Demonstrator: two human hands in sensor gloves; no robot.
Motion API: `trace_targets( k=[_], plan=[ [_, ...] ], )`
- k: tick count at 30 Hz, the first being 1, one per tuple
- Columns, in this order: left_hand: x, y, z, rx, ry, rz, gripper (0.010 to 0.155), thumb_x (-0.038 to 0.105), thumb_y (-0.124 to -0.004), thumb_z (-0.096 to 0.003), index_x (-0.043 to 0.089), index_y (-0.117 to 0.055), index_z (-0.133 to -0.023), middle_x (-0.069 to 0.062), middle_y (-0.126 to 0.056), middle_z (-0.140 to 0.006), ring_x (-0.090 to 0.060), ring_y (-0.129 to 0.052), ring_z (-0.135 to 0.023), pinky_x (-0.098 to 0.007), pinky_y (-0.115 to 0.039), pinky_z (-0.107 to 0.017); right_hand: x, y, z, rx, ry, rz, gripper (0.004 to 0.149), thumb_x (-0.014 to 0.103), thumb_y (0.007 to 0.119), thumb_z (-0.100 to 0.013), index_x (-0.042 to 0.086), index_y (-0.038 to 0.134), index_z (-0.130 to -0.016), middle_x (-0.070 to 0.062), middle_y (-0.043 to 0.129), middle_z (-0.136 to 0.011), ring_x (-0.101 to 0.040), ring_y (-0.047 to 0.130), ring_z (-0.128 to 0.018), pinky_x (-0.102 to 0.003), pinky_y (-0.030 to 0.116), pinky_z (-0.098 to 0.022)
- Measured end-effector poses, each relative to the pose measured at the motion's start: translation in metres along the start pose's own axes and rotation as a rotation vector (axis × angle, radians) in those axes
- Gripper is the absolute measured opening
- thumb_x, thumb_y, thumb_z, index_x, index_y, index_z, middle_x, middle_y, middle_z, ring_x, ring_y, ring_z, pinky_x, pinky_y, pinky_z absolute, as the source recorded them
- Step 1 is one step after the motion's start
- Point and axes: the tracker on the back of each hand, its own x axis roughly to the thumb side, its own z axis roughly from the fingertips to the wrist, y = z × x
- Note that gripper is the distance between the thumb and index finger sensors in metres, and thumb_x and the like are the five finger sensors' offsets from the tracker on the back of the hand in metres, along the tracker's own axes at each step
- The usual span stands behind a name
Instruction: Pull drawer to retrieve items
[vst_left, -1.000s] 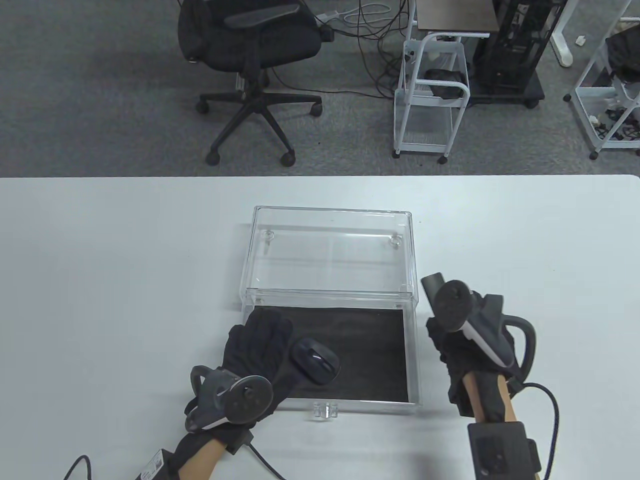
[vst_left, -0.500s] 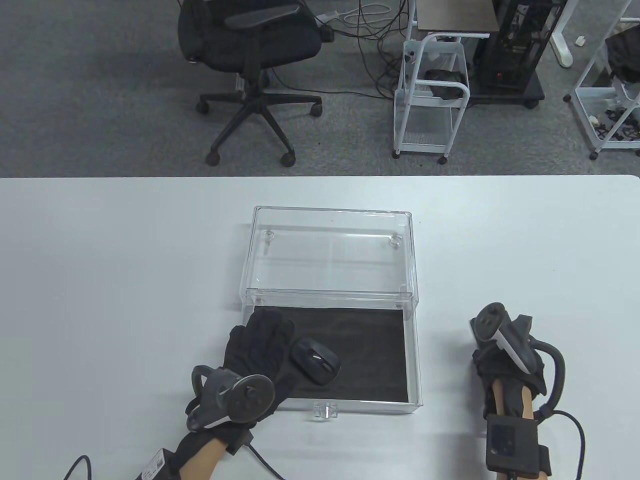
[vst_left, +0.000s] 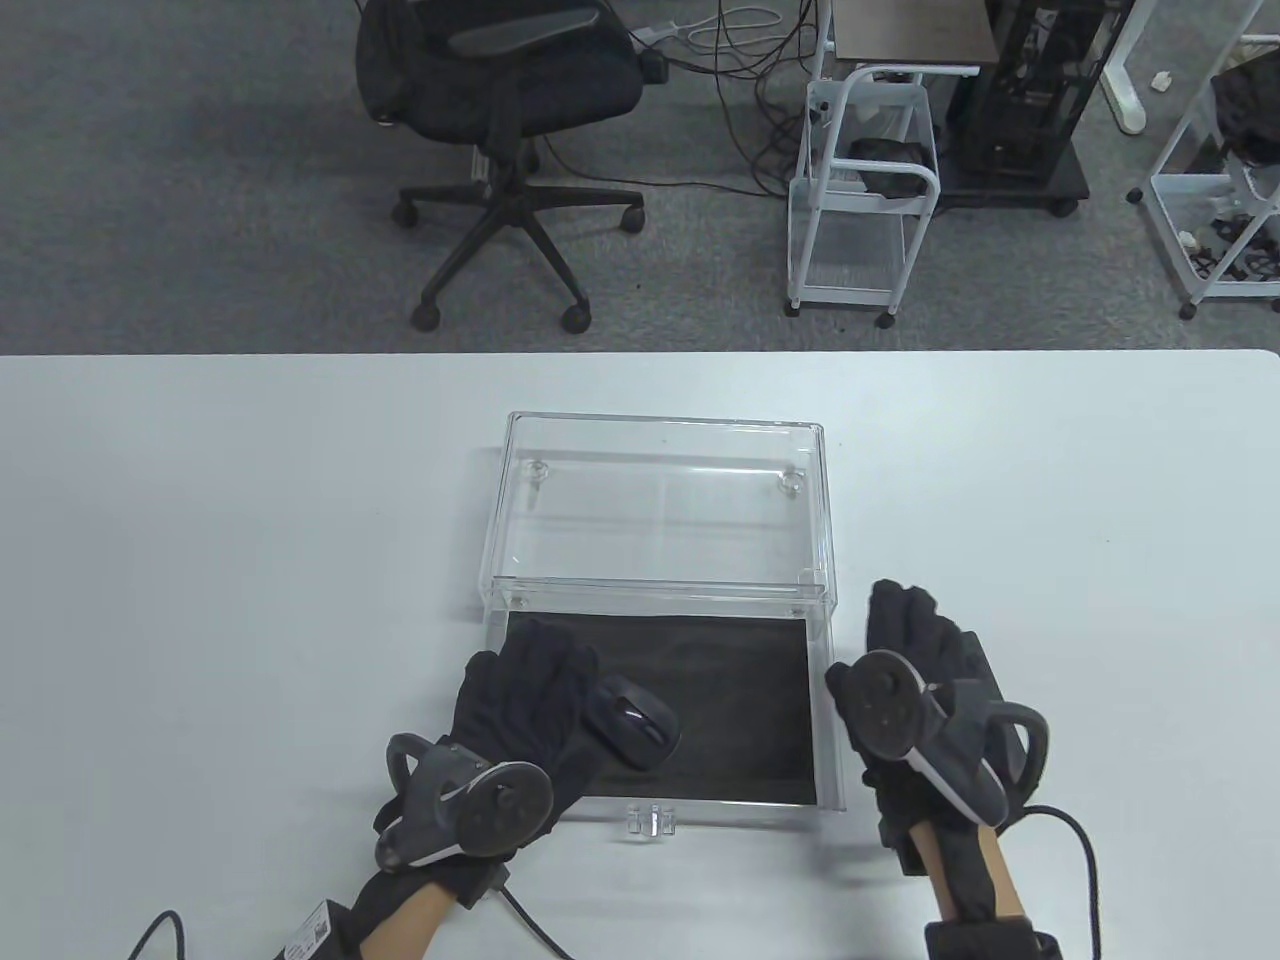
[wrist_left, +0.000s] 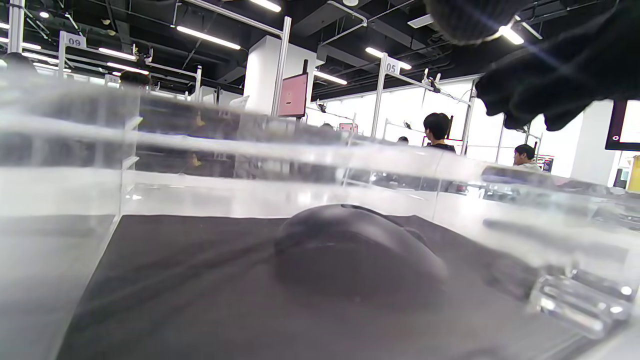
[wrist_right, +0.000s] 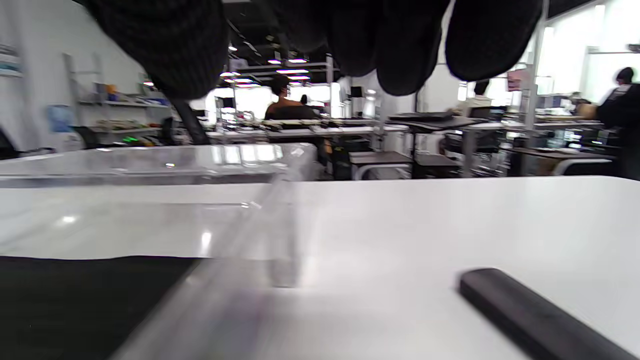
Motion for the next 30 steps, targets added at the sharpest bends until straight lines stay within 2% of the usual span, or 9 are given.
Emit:
trace_targets(
  k=[4, 7, 13, 17, 19, 25, 30],
  plan=[
    [0.003, 0.001, 0.001, 0.023, -0.028, 0.014, 0.086, 0.058, -0.064, -0.0506, 0.025, -0.021, -0.117, -0.015, -0.025, -0.126, -0.045, -0.031, -0.118, -0.074, -0.041, -0.077, 0.039, 0.007, 0.017, -0.039, -0.162, -0.09, 0.089, 0.054, 0.072, -0.052, 0.008, 0.036, -0.118, -0.023, 0.043, -0.121, -0.05, 0.054, -0.108, -0.07, 0.057, -0.07],
    [0.004, 0.001, 0.002, 0.025, -0.04, 0.019, 0.087, 0.059, -0.065, -0.0502, 0.024, -0.021, -0.118, -0.015, -0.025, -0.126, -0.045, -0.031, -0.118, -0.073, -0.042, -0.077, 0.057, 0.022, 0.024, -0.002, -0.244, -0.12, 0.09, 0.057, 0.071, -0.052, 0.01, 0.033, -0.119, -0.023, 0.034, -0.122, -0.051, 0.044, -0.111, -0.072, 0.05, -0.072],
    [0.005, 0.0, 0.001, 0.011, -0.044, 0.019, 0.087, 0.06, -0.065, -0.0501, 0.025, -0.022, -0.118, -0.015, -0.025, -0.126, -0.045, -0.03, -0.118, -0.074, -0.041, -0.077, 0.057, 0.039, 0.032, -0.031, -0.299, -0.181, 0.091, 0.058, 0.07, -0.052, 0.01, 0.031, -0.119, -0.023, 0.031, -0.122, -0.051, 0.039, -0.111, -0.072, 0.047, -0.072],
    [0.008, 0.0, 0.0, -0.007, -0.046, 0.0, 0.087, 0.059, -0.066, -0.05, 0.025, -0.024, -0.118, -0.015, -0.027, -0.127, -0.044, -0.032, -0.118, -0.073, -0.042, -0.077, 0.057, 0.039, 0.038, -0.046, -0.317, -0.186, 0.091, 0.058, 0.07, -0.052, 0.011, 0.031, -0.119, -0.022, 0.031, -0.122, -0.051, 0.039, -0.111, -0.072, 0.047, -0.072],
    [0.008, 0.0, -0.001, -0.029, -0.04, -0.006, 0.085, 0.058, -0.069, -0.05, 0.028, -0.029, -0.118, -0.01, -0.032, -0.127, -0.042, -0.037, -0.118, -0.072, -0.044, -0.078, 0.057, 0.037, 0.04, -0.061, -0.32, -0.195, 0.091, 0.058, 0.07, -0.052, 0.011, 0.031, -0.119, -0.022, 0.032, -0.122, -0.051, 0.04, -0.111, -0.072, 0.047, -0.072],
    [0.011, 0.003, -0.017, -0.166, -0.073, -0.052, 0.082, 0.055, -0.077, -0.0492, 0.033, -0.037, -0.117, -0.007, -0.042, -0.126, -0.039, -0.046, -0.117, -0.072, -0.046, -0.079, 0.054, 0.036, 0.045, -0.08, -0.321, -0.217, 0.09, 0.058, 0.07, -0.052, 0.011, 0.032, -0.118, -0.022, 0.034, -0.122, -0.05, 0.041, -0.111, -0.072, 0.048, -0.072],
    [0.01, -0.003, -0.049, -0.433, -0.074, -0.167, 0.085, 0.055, -0.078, -0.0491, 0.036, -0.031, -0.117, -0.006, -0.036, -0.128, -0.04, -0.042, -0.118, -0.072, -0.044, -0.079, 0.05, 0.035, 0.043, -0.062, -0.307, -0.241, 0.088, 0.056, 0.07, -0.052, 0.01, 0.033, -0.118, -0.022, 0.038, -0.121, -0.05, 0.045, -0.11, -0.072, 0.049, -0.072]
  ],
)
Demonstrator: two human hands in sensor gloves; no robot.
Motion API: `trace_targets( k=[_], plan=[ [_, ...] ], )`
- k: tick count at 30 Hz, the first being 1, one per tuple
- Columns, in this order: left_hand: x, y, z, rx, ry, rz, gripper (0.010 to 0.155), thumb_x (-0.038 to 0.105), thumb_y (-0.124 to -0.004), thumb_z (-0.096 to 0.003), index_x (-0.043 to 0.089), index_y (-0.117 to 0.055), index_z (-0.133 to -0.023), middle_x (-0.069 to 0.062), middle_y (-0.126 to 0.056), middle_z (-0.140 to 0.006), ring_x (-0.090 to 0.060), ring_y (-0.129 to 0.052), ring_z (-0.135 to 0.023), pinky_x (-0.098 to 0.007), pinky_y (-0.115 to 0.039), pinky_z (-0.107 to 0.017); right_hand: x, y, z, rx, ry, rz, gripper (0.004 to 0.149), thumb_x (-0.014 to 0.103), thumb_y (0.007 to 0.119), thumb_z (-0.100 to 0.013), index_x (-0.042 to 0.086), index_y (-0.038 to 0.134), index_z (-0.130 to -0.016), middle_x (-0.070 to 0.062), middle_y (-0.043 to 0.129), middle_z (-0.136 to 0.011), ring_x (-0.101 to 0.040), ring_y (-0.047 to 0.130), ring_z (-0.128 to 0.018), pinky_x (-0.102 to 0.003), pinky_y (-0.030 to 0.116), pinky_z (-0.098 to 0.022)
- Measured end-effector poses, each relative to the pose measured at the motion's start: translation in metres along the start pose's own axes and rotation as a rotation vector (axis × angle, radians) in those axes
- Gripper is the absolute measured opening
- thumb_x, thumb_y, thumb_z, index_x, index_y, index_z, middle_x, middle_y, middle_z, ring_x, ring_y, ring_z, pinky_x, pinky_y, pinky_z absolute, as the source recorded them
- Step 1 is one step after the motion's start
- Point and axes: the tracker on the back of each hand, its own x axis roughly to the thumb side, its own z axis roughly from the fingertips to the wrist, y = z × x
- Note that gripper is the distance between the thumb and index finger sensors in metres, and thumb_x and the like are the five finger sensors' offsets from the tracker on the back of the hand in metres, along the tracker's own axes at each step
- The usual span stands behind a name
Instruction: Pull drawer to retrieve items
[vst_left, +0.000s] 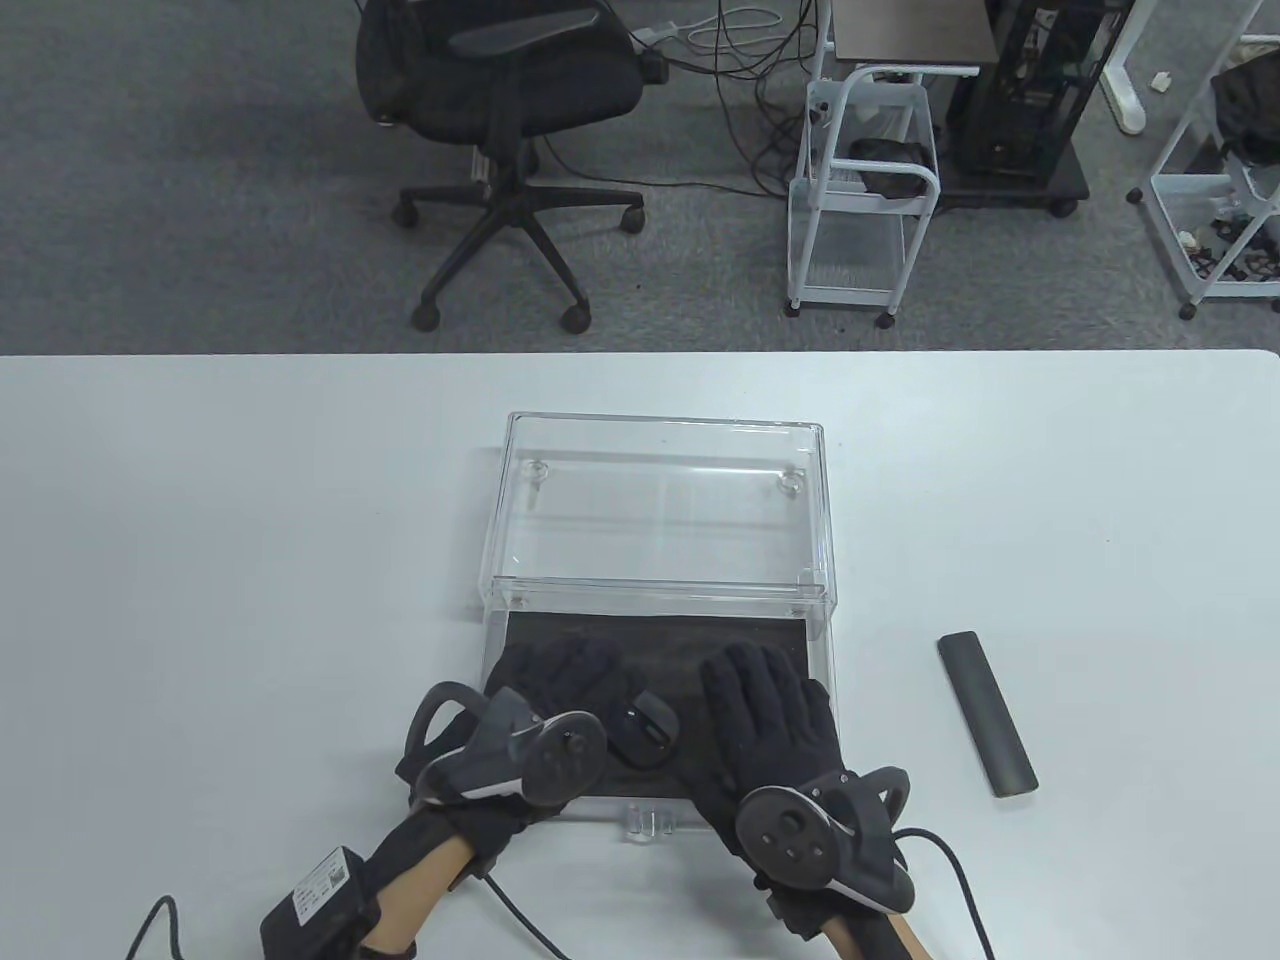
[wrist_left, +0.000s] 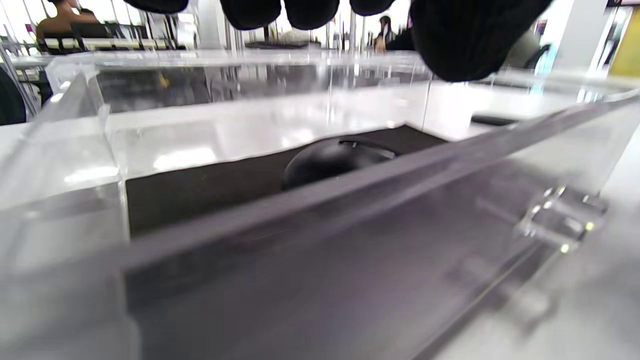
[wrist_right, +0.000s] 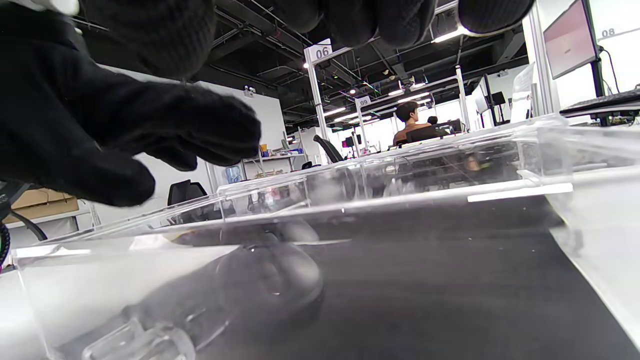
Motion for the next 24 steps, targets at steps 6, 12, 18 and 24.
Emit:
trace_targets(
  k=[6, 12, 18, 24],
  plan=[
    [0.001, -0.001, -0.034, -0.202, 0.016, -0.073, 0.09, 0.055, -0.081, -0.048, 0.035, -0.027, -0.117, -0.007, -0.034, -0.128, -0.041, -0.04, -0.119, -0.073, -0.042, -0.079, -0.003, -0.002, 0.0, -0.011, 0.009, 0.002, 0.089, 0.056, 0.069, -0.052, 0.01, 0.032, -0.118, -0.022, 0.037, -0.121, -0.05, 0.044, -0.11, -0.072, 0.048, -0.072],
    [0.011, -0.014, -0.056, -0.387, 0.058, -0.302, 0.099, 0.057, -0.083, -0.0457, 0.034, -0.017, -0.117, -0.009, -0.031, -0.129, -0.04, -0.04, -0.119, -0.072, -0.042, -0.081, -0.007, -0.004, 0.001, -0.017, 0.017, -0.002, 0.089, 0.057, 0.069, -0.052, 0.01, 0.032, -0.118, -0.022, 0.037, -0.121, -0.05, 0.044, -0.11, -0.072, 0.049, -0.071],
    [0.012, -0.022, -0.069, -0.441, 0.061, -0.324, 0.1, 0.053, -0.087, -0.0445, 0.033, -0.021, -0.117, -0.007, -0.04, -0.127, -0.038, -0.047, -0.118, -0.071, -0.045, -0.081, -0.011, -0.002, 0.0, 0.003, 0.034, -0.001, 0.089, 0.057, 0.069, -0.052, 0.01, 0.033, -0.118, -0.022, 0.038, -0.121, -0.05, 0.045, -0.11, -0.072, 0.049, -0.071],
    [0.009, -0.033, -0.076, -0.428, 0.052, -0.32, 0.098, 0.05, -0.088, -0.045, 0.037, -0.021, -0.115, -0.006, -0.042, -0.126, -0.037, -0.051, -0.118, -0.069, -0.048, -0.081, -0.016, -0.002, 0.0, 0.01, 0.056, -0.011, 0.089, 0.057, 0.069, -0.052, 0.01, 0.032, -0.118, -0.023, 0.039, -0.121, -0.051, 0.046, -0.11, -0.072, 0.05, -0.071]
  ],
)
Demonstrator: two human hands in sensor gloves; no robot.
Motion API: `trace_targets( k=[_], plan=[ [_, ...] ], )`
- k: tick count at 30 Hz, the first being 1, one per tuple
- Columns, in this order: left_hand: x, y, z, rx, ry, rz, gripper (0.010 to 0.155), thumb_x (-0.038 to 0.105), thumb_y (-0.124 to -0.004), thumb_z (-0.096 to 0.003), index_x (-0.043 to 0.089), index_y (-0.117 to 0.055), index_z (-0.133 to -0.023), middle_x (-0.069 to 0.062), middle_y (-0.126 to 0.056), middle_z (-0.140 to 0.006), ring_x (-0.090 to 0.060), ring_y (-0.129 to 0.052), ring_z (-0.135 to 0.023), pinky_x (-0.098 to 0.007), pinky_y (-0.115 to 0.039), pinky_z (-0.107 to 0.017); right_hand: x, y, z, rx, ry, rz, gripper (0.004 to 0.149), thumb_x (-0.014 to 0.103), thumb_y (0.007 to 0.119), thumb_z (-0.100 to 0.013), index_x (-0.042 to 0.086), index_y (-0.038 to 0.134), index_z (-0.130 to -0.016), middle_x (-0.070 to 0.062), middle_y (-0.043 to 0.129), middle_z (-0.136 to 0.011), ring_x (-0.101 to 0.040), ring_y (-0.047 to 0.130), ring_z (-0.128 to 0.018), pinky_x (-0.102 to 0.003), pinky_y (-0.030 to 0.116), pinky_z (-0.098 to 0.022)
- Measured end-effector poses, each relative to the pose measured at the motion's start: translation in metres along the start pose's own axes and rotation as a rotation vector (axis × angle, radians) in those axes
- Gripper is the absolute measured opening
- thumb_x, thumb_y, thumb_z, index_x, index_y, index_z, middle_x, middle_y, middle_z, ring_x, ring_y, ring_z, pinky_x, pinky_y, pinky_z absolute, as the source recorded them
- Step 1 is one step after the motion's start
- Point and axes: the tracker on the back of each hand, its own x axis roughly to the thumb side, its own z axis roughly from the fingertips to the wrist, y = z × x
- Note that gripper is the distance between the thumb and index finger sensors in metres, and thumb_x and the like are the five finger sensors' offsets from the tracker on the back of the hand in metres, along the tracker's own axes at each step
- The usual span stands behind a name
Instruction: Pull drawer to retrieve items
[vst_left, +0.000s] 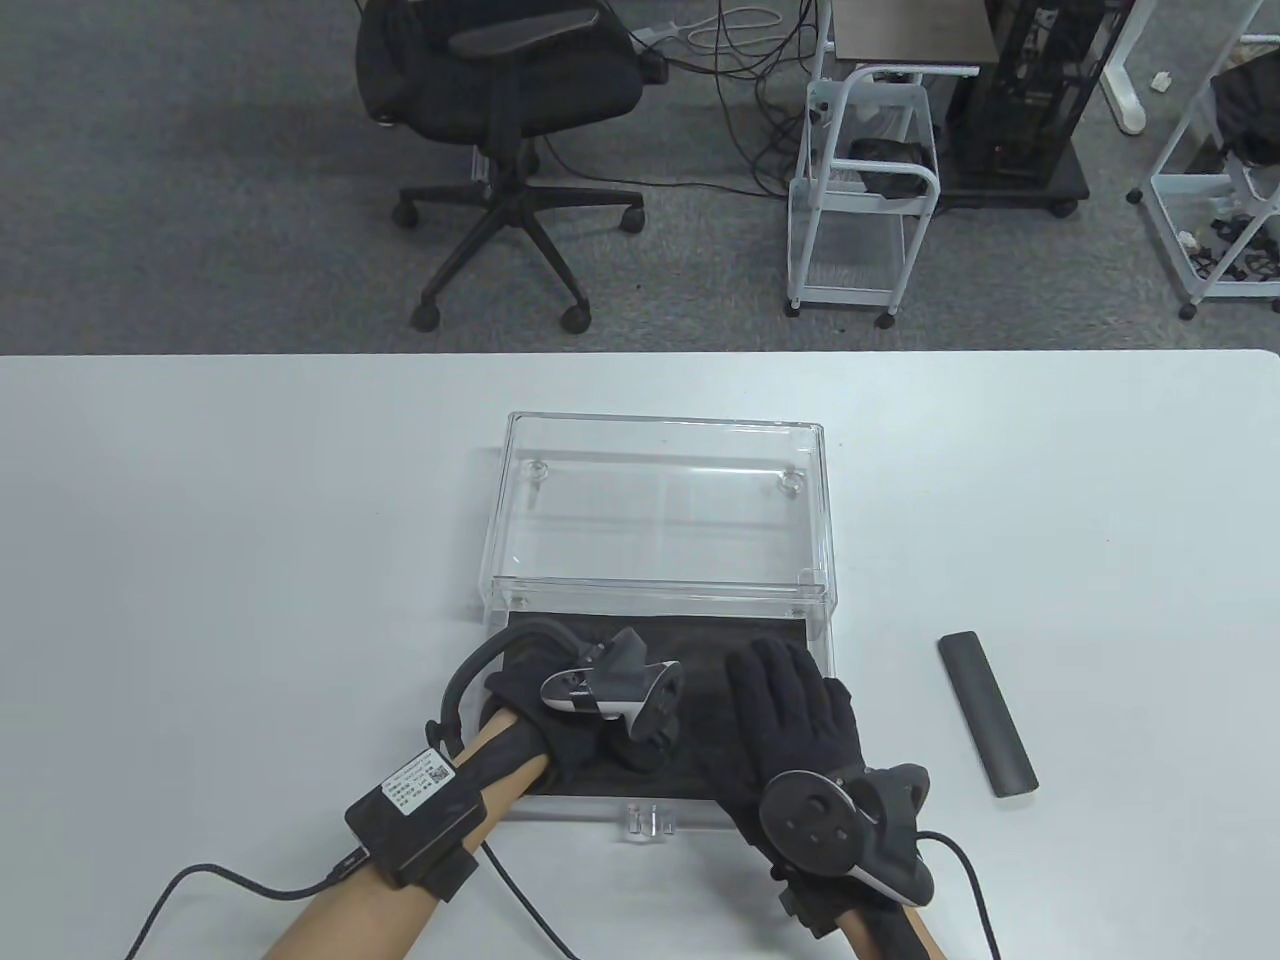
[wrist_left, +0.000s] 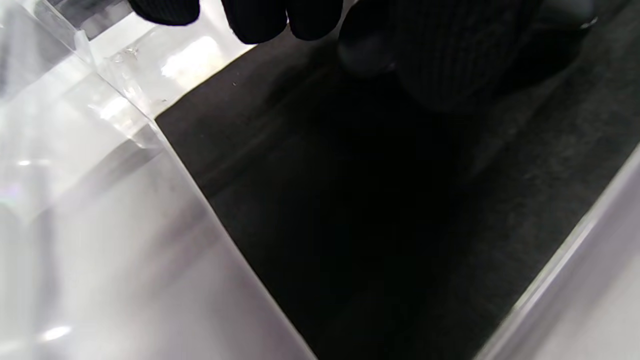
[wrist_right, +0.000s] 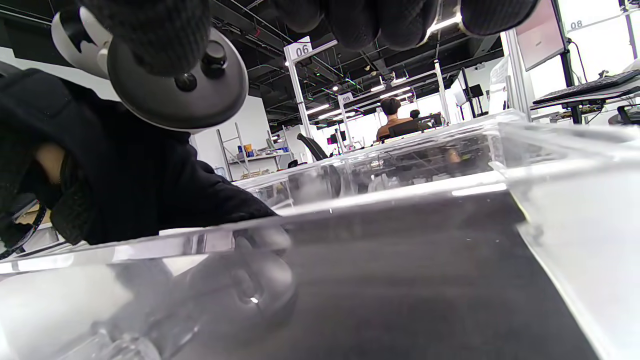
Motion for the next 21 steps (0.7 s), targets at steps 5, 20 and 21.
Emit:
trace_targets(
  k=[5, 20, 21],
  plan=[
    [0.001, -0.003, -0.006, -0.019, 0.003, -0.005, 0.096, 0.054, -0.086, -0.0453, 0.041, -0.02, -0.114, -0.006, -0.039, -0.127, -0.037, -0.049, -0.119, -0.069, -0.047, -0.082, -0.003, 0.003, -0.002, 0.015, 0.014, -0.009, 0.089, 0.057, 0.069, -0.052, 0.01, 0.032, -0.118, -0.023, 0.039, -0.121, -0.051, 0.046, -0.109, -0.072, 0.05, -0.071],
    [-0.014, 0.017, 0.039, 0.263, -0.002, 0.131, 0.091, 0.06, -0.086, -0.042, 0.029, -0.04, -0.114, -0.007, -0.064, -0.119, -0.033, -0.073, -0.11, -0.064, -0.061, -0.077, -0.006, 0.002, -0.001, -0.002, -0.006, -0.023, 0.089, 0.057, 0.07, -0.052, 0.011, 0.034, -0.118, -0.022, 0.041, -0.121, -0.05, 0.048, -0.11, -0.072, 0.051, -0.071],
    [-0.014, 0.02, 0.047, 0.299, 0.008, 0.123, 0.09, 0.06, -0.086, -0.0421, 0.029, -0.041, -0.114, -0.006, -0.066, -0.118, -0.033, -0.076, -0.108, -0.065, -0.061, -0.077, -0.005, 0.002, 0.0, 0.007, -0.029, -0.024, 0.092, 0.059, 0.07, -0.051, 0.012, 0.031, -0.119, -0.022, 0.04, -0.121, -0.051, 0.048, -0.11, -0.072, 0.051, -0.071]
  ],
)
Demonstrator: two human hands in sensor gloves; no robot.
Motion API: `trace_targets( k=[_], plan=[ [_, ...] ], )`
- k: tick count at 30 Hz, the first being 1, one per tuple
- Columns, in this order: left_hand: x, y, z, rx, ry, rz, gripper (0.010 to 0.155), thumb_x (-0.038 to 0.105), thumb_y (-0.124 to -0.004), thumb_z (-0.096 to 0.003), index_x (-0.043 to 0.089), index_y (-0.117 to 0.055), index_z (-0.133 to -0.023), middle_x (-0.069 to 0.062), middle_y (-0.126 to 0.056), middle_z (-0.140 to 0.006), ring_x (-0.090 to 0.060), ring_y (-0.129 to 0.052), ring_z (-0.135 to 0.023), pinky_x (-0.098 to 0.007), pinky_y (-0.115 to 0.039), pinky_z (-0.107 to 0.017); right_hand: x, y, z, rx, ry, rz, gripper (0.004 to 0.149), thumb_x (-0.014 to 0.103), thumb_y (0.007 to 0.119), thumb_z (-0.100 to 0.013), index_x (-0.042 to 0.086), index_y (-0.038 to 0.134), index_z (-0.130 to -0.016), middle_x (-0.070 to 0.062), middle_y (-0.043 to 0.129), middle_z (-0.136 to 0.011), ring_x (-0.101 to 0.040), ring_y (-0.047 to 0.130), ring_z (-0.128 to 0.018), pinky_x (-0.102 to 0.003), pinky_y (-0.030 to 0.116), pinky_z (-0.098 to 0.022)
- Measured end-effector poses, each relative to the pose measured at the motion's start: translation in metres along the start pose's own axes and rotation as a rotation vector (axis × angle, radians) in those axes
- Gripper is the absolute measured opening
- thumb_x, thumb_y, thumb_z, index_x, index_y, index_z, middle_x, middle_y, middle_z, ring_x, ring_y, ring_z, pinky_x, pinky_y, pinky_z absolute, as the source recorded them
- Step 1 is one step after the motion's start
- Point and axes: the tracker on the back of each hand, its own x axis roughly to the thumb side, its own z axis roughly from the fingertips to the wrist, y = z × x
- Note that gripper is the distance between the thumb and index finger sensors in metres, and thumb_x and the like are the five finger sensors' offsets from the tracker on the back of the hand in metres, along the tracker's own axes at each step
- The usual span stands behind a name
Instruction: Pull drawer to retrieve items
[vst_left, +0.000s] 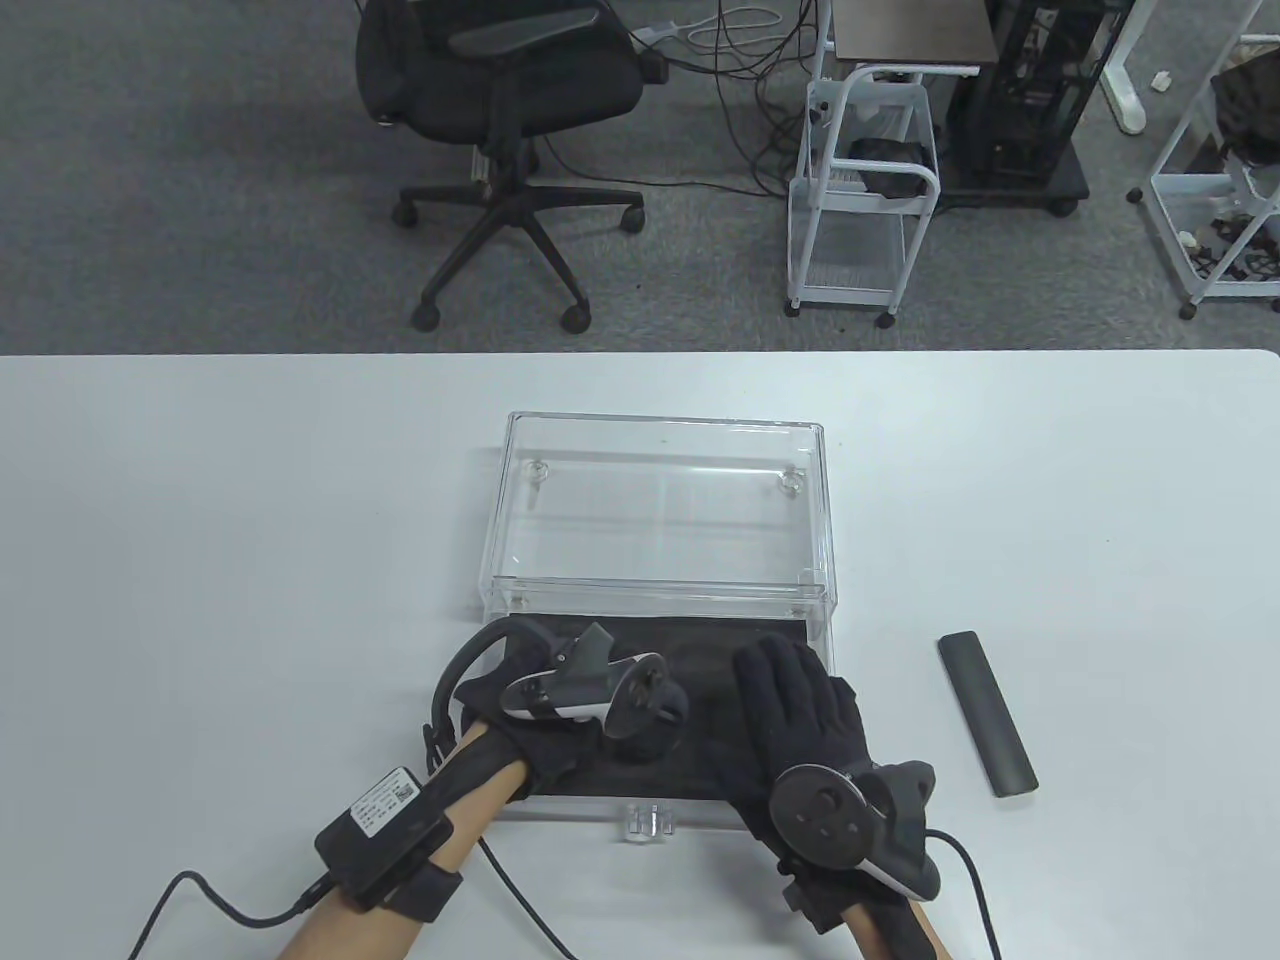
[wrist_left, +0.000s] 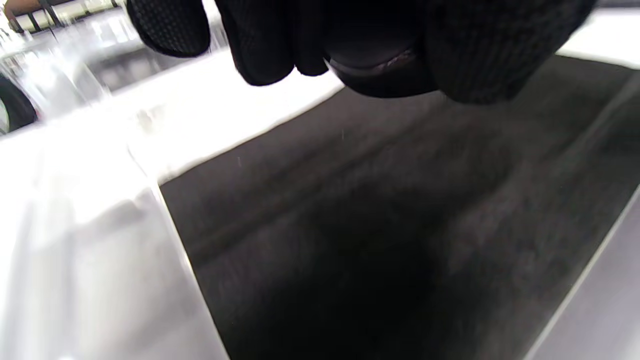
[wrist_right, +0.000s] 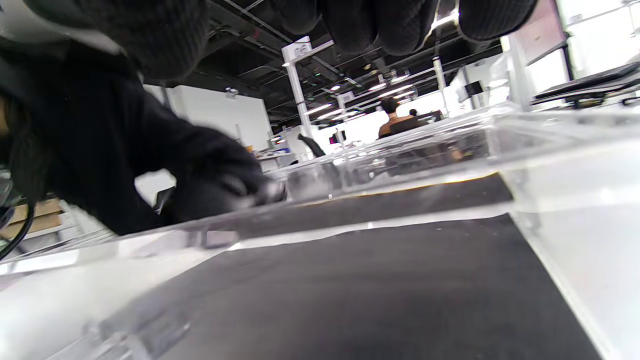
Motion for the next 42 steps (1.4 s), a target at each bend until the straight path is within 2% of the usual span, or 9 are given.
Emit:
trace_targets(
  k=[4, 10, 18, 24, 28, 32, 37, 40, 42],
  plan=[
    [0.013, 0.019, 0.036, 0.164, 0.05, -0.085, 0.091, 0.064, -0.087, -0.0404, 0.028, -0.046, -0.113, -0.006, -0.074, -0.112, -0.03, -0.087, -0.098, -0.063, -0.065, -0.076, 0.011, 0.002, 0.003, 0.047, -0.113, 0.072, 0.109, 0.068, 0.074, -0.044, 0.012, 0.02, -0.119, -0.024, 0.036, -0.121, -0.051, 0.052, -0.108, -0.072, 0.054, -0.072],
    [0.034, 0.02, 0.075, 0.409, 0.072, -0.099, 0.091, 0.065, -0.086, -0.0396, 0.027, -0.048, -0.113, -0.005, -0.074, -0.111, -0.029, -0.087, -0.095, -0.065, -0.065, -0.076, 0.03, 0.008, 0.009, -0.045, -0.22, 0.13, 0.108, 0.065, 0.078, -0.042, 0.01, 0.024, -0.118, -0.02, 0.046, -0.116, -0.045, 0.064, -0.1, -0.068, 0.06, -0.071],
    [0.043, 0.0, 0.089, 0.563, 0.062, -0.03, 0.091, 0.064, -0.087, -0.039, 0.026, -0.048, -0.112, -0.006, -0.073, -0.11, -0.029, -0.087, -0.095, -0.066, -0.064, -0.076, 0.045, 0.01, 0.018, -0.209, -0.297, 0.23, 0.097, 0.059, 0.083, -0.041, 0.01, 0.041, -0.114, -0.017, 0.06, -0.108, -0.039, 0.078, -0.088, -0.063, 0.069, -0.068],
    [0.045, -0.013, 0.096, 0.607, 0.07, -0.016, 0.091, 0.064, -0.087, -0.0391, 0.025, -0.049, -0.112, -0.006, -0.074, -0.11, -0.028, -0.088, -0.095, -0.066, -0.063, -0.076, 0.058, 0.016, 0.023, -0.258, -0.358, 0.373, 0.099, 0.061, 0.083, -0.039, 0.006, 0.045, -0.112, -0.017, 0.064, -0.105, -0.038, 0.08, -0.085, -0.063, 0.07, -0.068],
    [0.04, -0.017, 0.101, 0.626, 0.096, 0.031, 0.091, 0.062, -0.083, -0.0415, 0.027, -0.043, -0.115, -0.007, -0.069, -0.114, -0.031, -0.083, -0.1, -0.067, -0.06, -0.077, 0.063, 0.014, 0.025, -0.354, -0.373, 0.415, 0.096, 0.062, 0.083, -0.04, 0.006, 0.05, -0.11, -0.018, 0.068, -0.103, -0.038, 0.084, -0.08, -0.061, 0.073, -0.066],
    [0.033, -0.018, 0.104, 0.67, 0.109, 0.093, 0.093, 0.058, -0.078, -0.0457, 0.024, -0.031, -0.118, -0.012, -0.052, -0.123, -0.038, -0.066, -0.111, -0.07, -0.052, -0.078, 0.051, 0.0, 0.023, -0.429, -0.277, 0.401, 0.097, 0.062, 0.083, -0.039, 0.004, 0.051, -0.109, -0.019, 0.069, -0.102, -0.038, 0.085, -0.079, -0.062, 0.073, -0.065],
    [0.021, -0.022, 0.104, 0.674, 0.099, 0.186, 0.089, 0.059, -0.074, -0.0472, 0.025, -0.033, -0.118, -0.012, -0.052, -0.123, -0.039, -0.065, -0.111, -0.071, -0.052, -0.077, -0.004, -0.03, 0.016, -0.515, 0.027, 0.315, 0.096, 0.063, 0.082, -0.041, 0.002, 0.053, -0.109, -0.021, 0.07, -0.101, -0.04, 0.086, -0.077, -0.062, 0.074, -0.063],
    [0.018, -0.025, 0.1, 0.653, 0.102, 0.201, 0.088, 0.059, -0.073, -0.0474, 0.025, -0.032, -0.118, -0.012, -0.052, -0.123, -0.039, -0.066, -0.111, -0.071, -0.052, -0.077, -0.045, -0.041, 0.011, -0.488, 0.248, 0.286, 0.096, 0.061, 0.083, -0.042, 0.001, 0.053, -0.109, -0.022, 0.07, -0.1, -0.041, 0.086, -0.076, -0.063, 0.074, -0.063],
    [0.016, -0.026, 0.099, 0.654, 0.104, 0.214, 0.088, 0.059, -0.073, -0.0474, 0.024, -0.034, -0.118, -0.012, -0.053, -0.123, -0.039, -0.067, -0.11, -0.071, -0.053, -0.077, -0.07, -0.041, 0.009, -0.413, 0.381, 0.283, 0.096, 0.061, 0.084, -0.042, 0.0, 0.054, -0.109, -0.023, 0.071, -0.1, -0.042, 0.087, -0.076, -0.064, 0.074, -0.062]
  ],
)
